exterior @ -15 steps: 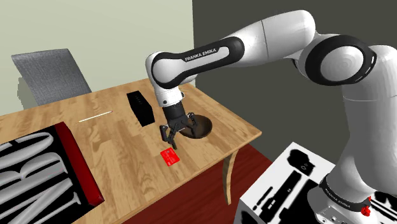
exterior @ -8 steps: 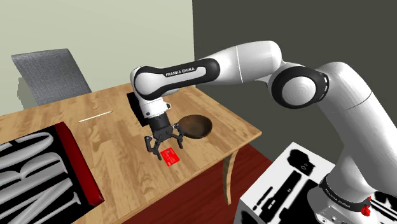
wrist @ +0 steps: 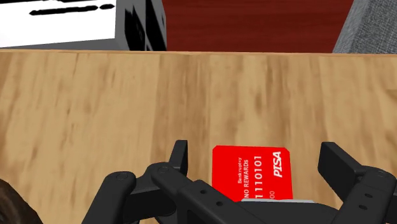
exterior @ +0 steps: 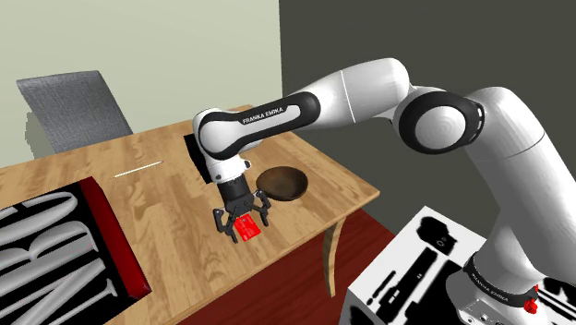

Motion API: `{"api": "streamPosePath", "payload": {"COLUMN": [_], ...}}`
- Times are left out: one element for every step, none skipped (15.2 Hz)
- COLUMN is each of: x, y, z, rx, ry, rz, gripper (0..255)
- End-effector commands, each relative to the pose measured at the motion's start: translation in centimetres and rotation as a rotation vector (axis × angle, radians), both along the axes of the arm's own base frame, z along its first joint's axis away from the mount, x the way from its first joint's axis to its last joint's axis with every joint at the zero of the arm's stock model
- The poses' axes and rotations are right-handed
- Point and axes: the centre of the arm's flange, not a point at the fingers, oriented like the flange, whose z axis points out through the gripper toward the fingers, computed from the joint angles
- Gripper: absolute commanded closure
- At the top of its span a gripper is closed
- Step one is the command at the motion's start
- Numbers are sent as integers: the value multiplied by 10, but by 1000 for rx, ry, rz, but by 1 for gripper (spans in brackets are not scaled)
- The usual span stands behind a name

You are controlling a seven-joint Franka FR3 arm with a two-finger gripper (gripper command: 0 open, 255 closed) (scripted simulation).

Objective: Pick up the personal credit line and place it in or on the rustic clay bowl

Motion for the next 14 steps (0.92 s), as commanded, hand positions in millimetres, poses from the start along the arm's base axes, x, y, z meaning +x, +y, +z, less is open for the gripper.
{"api": "streamPosePath", "payload": {"x": [0, 0, 0, 0, 0, 0, 0, -1, 0, 2, 3, 3, 2, 4], "y": [0, 0, 0, 0, 0, 0, 0, 0, -1, -1, -3, -2, -1, -1], "z": [-1, -1, -1, -1, -1, -1, -1, -1, -2, -1, -2, -2, -2, -2], "rx": [0, 0, 0, 0, 0, 0, 0, 0, 0, 0, 0, 0, 0, 0], "ry": [0, 0, 0, 0, 0, 0, 0, 0, 0, 0, 0, 0, 0, 0], "rz": [0, 0, 0, 0, 0, 0, 0, 0, 0, 0, 0, 0, 0, 0], "gripper": [0, 0, 0, 0, 0, 255, 255, 255, 255, 255, 255, 255, 255, 255]}}
